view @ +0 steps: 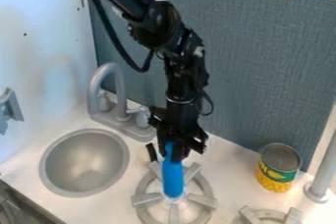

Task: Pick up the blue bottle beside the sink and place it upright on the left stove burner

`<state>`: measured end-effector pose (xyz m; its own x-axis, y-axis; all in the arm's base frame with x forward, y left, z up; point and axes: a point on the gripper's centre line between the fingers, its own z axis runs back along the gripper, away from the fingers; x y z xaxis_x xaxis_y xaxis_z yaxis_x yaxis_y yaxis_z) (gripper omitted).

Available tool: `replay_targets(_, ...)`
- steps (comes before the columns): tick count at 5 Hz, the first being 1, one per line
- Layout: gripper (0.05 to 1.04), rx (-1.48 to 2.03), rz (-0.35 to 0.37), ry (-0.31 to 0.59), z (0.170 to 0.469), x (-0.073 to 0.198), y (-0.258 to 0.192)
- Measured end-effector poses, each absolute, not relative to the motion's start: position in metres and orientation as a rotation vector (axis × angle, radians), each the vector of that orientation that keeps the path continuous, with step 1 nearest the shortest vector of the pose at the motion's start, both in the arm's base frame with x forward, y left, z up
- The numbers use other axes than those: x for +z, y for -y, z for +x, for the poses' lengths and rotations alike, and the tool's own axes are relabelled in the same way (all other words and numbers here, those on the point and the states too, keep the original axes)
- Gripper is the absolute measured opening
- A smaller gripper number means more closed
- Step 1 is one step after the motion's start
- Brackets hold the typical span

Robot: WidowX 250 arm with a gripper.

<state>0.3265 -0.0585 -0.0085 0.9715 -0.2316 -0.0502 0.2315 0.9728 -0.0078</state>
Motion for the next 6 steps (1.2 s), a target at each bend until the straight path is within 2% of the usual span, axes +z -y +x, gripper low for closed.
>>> replay_targets(3, 0.346, -0.239, 0.013, -0.058, 0.329, -0.018, 0.066)
replay_targets(4, 0.394, -0.236, 0.018, -0.046, 0.331, -0.018, 0.066)
replay_targets(6, 0.973, -0.236, 0.010, -0.021, 0.326, -0.021, 0.065)
